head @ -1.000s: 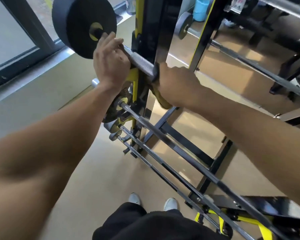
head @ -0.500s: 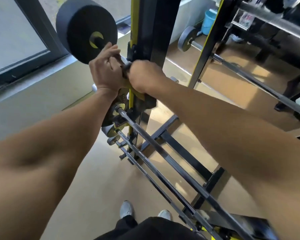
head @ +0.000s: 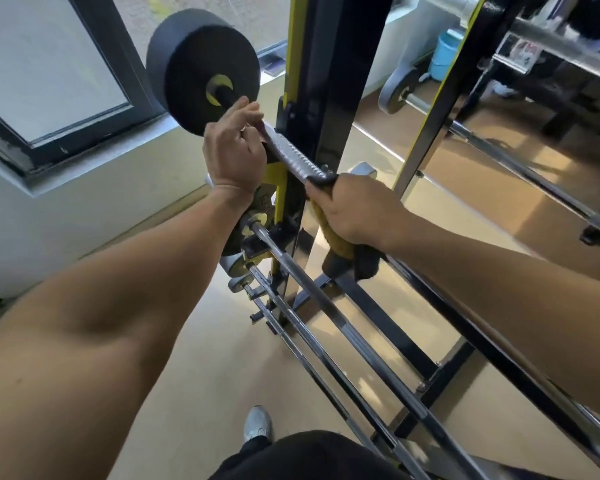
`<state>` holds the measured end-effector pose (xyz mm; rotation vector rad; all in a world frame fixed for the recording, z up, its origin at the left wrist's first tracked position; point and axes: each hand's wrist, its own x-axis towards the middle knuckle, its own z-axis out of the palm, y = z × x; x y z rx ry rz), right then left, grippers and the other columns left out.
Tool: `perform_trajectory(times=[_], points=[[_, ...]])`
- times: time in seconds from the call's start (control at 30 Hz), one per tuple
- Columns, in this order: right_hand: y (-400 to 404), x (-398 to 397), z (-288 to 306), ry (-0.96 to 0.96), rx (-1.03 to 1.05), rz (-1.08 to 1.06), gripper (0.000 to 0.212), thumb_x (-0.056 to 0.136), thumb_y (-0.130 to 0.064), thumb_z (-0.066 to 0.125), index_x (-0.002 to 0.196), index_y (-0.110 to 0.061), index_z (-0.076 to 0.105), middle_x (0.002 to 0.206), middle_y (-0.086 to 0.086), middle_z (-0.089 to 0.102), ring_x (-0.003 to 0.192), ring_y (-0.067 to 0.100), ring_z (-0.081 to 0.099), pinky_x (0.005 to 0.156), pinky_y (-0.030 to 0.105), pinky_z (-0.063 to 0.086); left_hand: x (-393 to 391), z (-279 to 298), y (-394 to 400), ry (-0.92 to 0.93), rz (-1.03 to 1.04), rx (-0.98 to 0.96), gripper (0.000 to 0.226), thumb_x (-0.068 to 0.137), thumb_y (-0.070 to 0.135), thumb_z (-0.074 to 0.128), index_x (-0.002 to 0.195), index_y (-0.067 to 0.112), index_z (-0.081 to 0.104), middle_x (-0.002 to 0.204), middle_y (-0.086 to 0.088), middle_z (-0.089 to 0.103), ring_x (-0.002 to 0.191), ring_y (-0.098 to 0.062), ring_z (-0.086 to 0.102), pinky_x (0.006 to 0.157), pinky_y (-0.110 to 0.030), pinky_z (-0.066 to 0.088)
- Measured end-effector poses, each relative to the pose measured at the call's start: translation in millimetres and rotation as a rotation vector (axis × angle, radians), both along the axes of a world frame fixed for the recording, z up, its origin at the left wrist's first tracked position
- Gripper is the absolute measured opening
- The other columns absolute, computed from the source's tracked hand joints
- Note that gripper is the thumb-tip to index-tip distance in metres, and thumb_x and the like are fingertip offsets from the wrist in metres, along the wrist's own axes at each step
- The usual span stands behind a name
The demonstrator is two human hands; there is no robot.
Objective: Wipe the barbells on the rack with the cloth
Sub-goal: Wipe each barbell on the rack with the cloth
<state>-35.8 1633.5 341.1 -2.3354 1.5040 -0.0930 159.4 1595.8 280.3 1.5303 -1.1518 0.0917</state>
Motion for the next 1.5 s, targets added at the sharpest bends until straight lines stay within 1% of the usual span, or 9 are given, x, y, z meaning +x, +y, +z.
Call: perform_trajectory(times=[0.23,0.5,0.67,0.83,1.0,1.23,1.37,1.43,1.5], points=[[-55.7,90.4,-4.0,-0.016,-0.12,-0.036,0.023,0.102,-0.03,0.042,0.1,-0.017,0.06,0.083,0.001,0.056,0.08,0.024,0.059,0.065,0.033,0.044,6.3,-5.7,-2.5,0.019,-0.036,-0.008,0.036,0.083,0.014,0.038,0.09,0.01,0.073,0.113,-0.007,0.074,0.111,-0.018,0.068,0.098,-0.04,0.053],[-11.1,-7.3,4.3,0.011,0.156,0.132,0.054,0.1,-0.056,0.034,0.134,-0.014,0.043,0.107,0.009,0.058,0.085,0.022,0.055,0.072,0.032,0.04,6.0,-4.2,-0.5,0.002,-0.048,-0.029,0.037,0.083,0.012,0.038,0.09,0.011,0.074,0.113,-0.004,0.074,0.113,-0.016,0.067,0.1,-0.036,0.052],[11.5,-36.5,15.6,-0.029,0.287,0.105,0.042,0.1,-0.053,0.035,0.116,-0.018,0.05,0.08,-0.004,0.05,0.072,0.01,0.051,0.063,0.023,0.043,3.4,-6.5,-4.2,0.037,-0.021,-0.056,0.037,0.087,0.013,0.036,0.09,0.008,0.073,0.113,-0.007,0.074,0.111,-0.018,0.067,0.1,-0.04,0.052],[-11.5,9.4,16.8,0.002,0.149,0.093,0.047,0.103,-0.052,0.027,0.11,-0.018,0.059,0.077,0.006,0.052,0.079,0.025,0.059,0.079,0.038,0.053,0.1,-7.5,-4.2,0.037,-0.012,-0.115,0.036,0.088,0.01,0.036,0.087,0.004,0.071,0.11,-0.011,0.074,0.111,-0.021,0.068,0.097,-0.041,0.055],[-50.1,76.3,9.7,-0.128,0.114,0.021,0.046,0.103,-0.054,0.03,0.089,-0.018,0.056,0.074,0.001,0.055,0.077,0.021,0.058,0.059,0.03,0.039,2.0,-3.2,-0.4,0.049,-0.054,-0.075,0.033,0.084,0.009,0.038,0.089,0.005,0.07,0.115,-0.012,0.073,0.113,-0.019,0.067,0.099,-0.033,0.054],[-24.2,3.1,5.1,-0.11,0.326,0.147,0.057,0.101,-0.057,0.032,0.142,-0.018,0.037,0.114,0.004,0.057,0.096,0.019,0.056,0.082,0.032,0.043,6.1,-2.2,0.4,-0.031,-0.04,-0.078,0.032,0.084,0.008,0.041,0.092,0.004,0.072,0.114,-0.009,0.073,0.108,-0.021,0.069,0.096,-0.033,0.055],[-2.4,-26.9,10.0,-0.051,0.395,0.099,0.049,0.098,-0.061,0.031,0.112,-0.021,0.055,0.089,0.001,0.061,0.077,0.012,0.057,0.069,0.028,0.046,8.2,-11.0,-6.9,-0.015,-0.015,-0.126,0.033,0.083,0.009,0.041,0.088,0.004,0.073,0.11,-0.008,0.075,0.105,-0.018,0.07,0.09,-0.035,0.057],[-16.5,8.8,10.9,-0.082,0.234,-0.003,0.056,0.1,-0.059,0.028,0.091,-0.014,0.06,0.078,0.006,0.06,0.072,0.019,0.06,0.062,0.03,0.044,7.8,-12.5,-8.2,-0.003,0.0,-0.151,0.034,0.083,0.01,0.04,0.088,0.004,0.073,0.108,-0.008,0.075,0.103,-0.016,0.07,0.088,-0.034,0.058],[-41.2,53.3,2.4,-0.092,0.099,-0.021,0.058,0.103,-0.053,0.025,0.096,-0.008,0.062,0.085,0.01,0.064,0.083,0.029,0.062,0.071,0.038,0.048,8.4,-10.7,-8.9,0.002,-0.017,-0.132,0.036,0.081,0.011,0.04,0.089,0.003,0.074,0.109,-0.007,0.075,0.102,-0.016,0.071,0.089,-0.033,0.057]])
